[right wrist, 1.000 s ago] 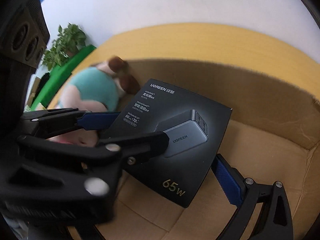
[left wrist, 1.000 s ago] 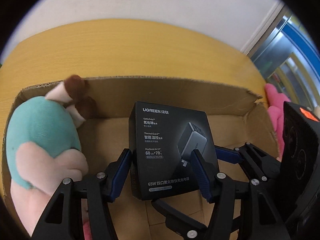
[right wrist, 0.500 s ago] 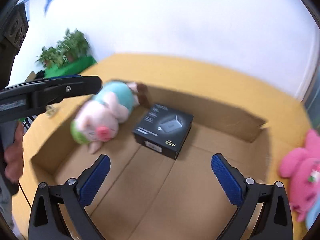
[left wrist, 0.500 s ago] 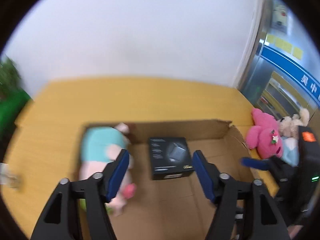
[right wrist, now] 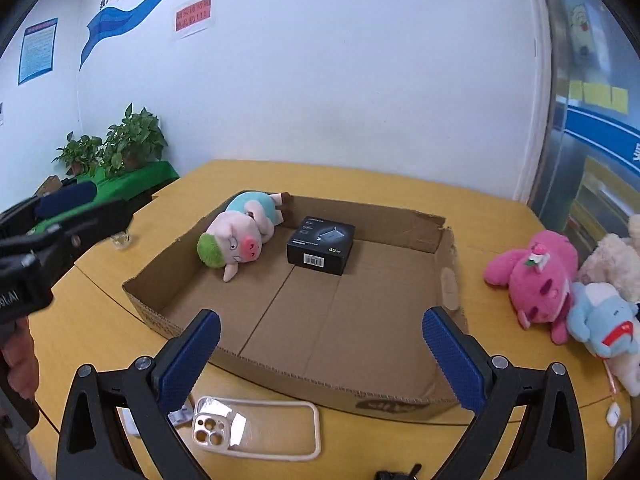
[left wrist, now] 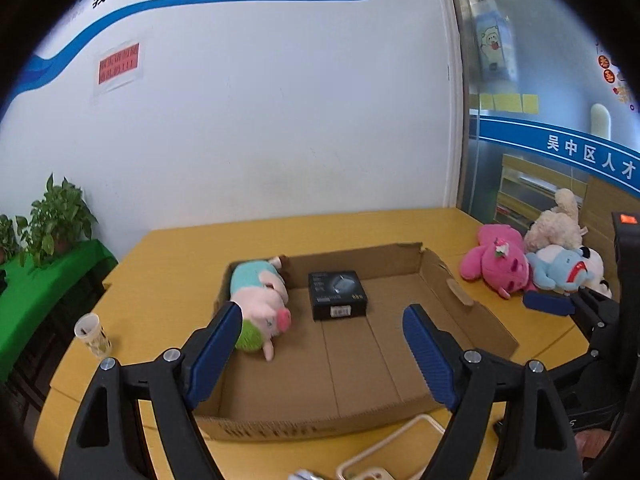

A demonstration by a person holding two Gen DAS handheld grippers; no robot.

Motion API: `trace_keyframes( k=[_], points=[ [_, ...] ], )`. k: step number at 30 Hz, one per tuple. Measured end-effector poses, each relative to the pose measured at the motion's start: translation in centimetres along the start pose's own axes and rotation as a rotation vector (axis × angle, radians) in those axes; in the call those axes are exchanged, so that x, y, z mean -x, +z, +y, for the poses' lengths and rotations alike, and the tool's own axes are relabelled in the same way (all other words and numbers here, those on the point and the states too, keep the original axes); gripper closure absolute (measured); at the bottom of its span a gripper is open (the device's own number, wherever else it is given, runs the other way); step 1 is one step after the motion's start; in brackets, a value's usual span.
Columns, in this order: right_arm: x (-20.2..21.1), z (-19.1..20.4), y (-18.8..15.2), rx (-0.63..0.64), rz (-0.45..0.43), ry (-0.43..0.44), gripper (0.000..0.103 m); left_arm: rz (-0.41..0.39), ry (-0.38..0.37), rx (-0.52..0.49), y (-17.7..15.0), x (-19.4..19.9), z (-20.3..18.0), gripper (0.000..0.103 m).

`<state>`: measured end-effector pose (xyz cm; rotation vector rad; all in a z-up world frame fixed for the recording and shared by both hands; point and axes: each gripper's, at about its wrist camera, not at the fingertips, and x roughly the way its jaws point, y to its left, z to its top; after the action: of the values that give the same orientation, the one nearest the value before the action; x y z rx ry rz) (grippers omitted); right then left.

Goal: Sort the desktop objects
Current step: 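Move the right gripper to the black sunglasses and grasp them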

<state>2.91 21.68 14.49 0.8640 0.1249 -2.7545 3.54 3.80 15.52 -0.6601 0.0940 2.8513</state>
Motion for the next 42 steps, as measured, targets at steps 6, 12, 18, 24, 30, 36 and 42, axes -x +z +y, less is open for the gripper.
trace_keyframes(
  k=[6,12,18,24,30,36,42],
  points=[
    [3.1,0.4,-1.2,-0.016,-0.018,0.011,0.075,0.015,-0.054,0.022,-1.3,1.2,-1.0,0.086],
    [4.8,0.7,-2.6,-0.041,-0.021,0.030,0.000,0.072,-0.082,0.114,-2.6,1.0,-0.3,0.069],
    [5.4,1.5,-3.0,0.004,-0.071,-0.023,0.000,-0.046,-0.016,0.090,-2.9,3.4,-0.3,0.014],
    [4.9,2.2,-3.6,-0.001,-0.060,0.002,0.000,-0.016,-0.003,0.073,-3.7,3.3,-0.4,0.014],
    [5.3,-0.6,-6.7,-0.080,-0.008,-0.019,0.000,0.041,-0.105,0.070,-5.6,3.2,-1.1,0.014],
    [4.8,-6.1,-14.9,-0.175,0.180,-0.019,0.000,0.184,-0.210,0.040,-9.9,1.3,-3.7,0.014],
    [3.6,-8.3,-21.4,-0.235,0.337,0.002,0.004,0.308,-0.311,0.066,-12.8,-0.9,-6.4,0.014]
  ],
)
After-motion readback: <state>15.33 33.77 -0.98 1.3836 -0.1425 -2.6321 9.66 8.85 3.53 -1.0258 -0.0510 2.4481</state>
